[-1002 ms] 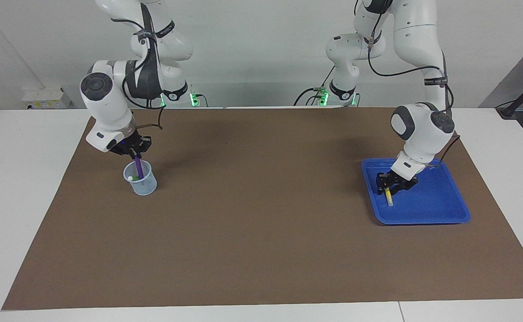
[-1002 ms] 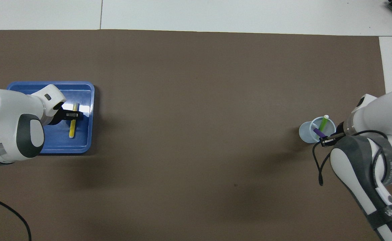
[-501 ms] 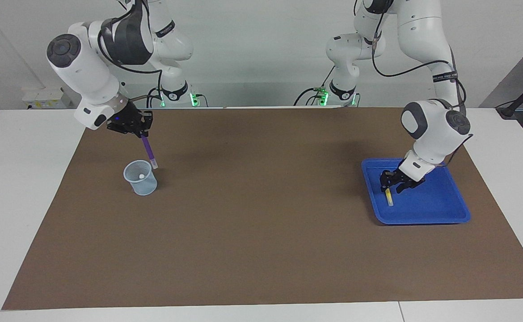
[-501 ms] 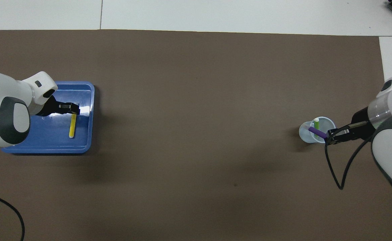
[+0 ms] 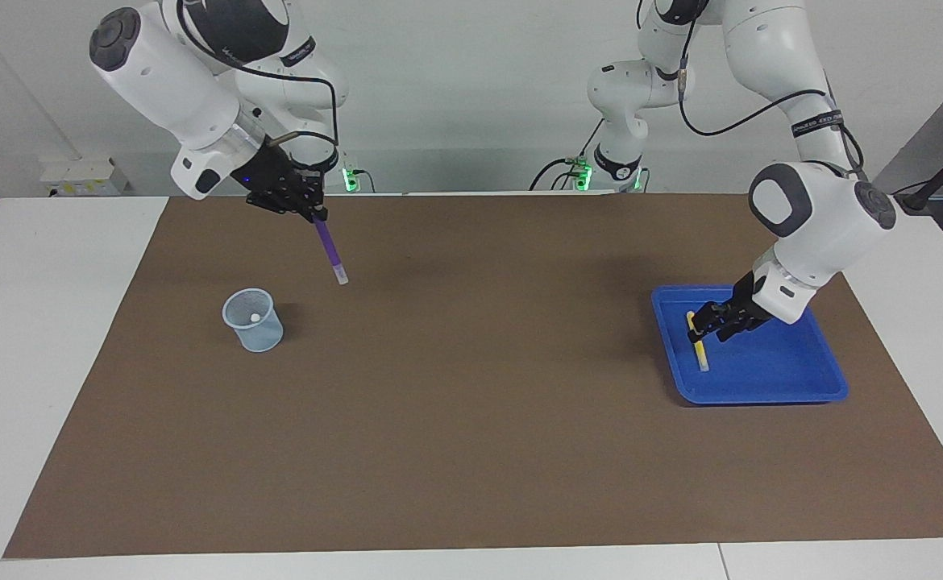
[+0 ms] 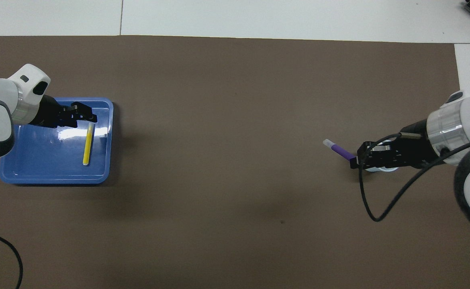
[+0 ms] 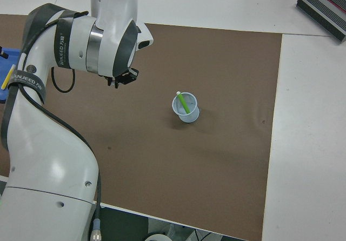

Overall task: Right arm passes pens to left for tray arrangement
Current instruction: 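Lift the purple pen from the cup with the right gripper toward the left gripper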

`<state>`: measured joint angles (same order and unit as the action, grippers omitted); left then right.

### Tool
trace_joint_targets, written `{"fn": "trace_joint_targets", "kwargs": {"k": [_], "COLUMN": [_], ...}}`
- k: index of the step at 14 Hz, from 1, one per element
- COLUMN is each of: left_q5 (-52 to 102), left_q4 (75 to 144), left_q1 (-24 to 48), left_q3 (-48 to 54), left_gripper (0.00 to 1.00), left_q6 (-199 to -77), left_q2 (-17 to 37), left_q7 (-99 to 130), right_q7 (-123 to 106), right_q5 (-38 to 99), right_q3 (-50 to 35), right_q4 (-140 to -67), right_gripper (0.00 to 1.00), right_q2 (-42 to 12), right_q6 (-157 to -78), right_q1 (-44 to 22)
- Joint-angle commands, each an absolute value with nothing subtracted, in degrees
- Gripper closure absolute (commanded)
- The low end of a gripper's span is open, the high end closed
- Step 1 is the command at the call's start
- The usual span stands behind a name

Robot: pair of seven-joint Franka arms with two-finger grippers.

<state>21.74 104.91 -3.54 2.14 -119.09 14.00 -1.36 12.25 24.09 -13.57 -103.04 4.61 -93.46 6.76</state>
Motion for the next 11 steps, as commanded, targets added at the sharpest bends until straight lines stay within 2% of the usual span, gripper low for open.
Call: {"fn": "trace_joint_targets", "kwargs": {"k": [1,6,11], "left_q5": [29.76,41.03,49.03], "left_q4": [104.33,104.85,105.38], "left_q1": [-4.04,-3.26,-1.06], "left_q3": [2.29,2.46,2.99], "left_gripper": [0.27,0.27,0.27], "left_q6": [-117.07,-116.81,-113.56], "left_q2": [11.70,7.92,5.02], "left_q7": [7.52,24.14,36.71], "right_q7": [23.17,25.22,27.15], "right_q5": [25.93,38.48,50.16], "right_q3": [-19.40,-21.36,-21.36], "right_q4": [-105.28,-108.80,-116.00], "right_gripper": [1.00,1.00,1.00], "right_q2": [5.80,7.21,8.61], "right_q6": [-99.65,-108.87,-132.67], "right_q1": [7.03,4.49,-6.39]}}
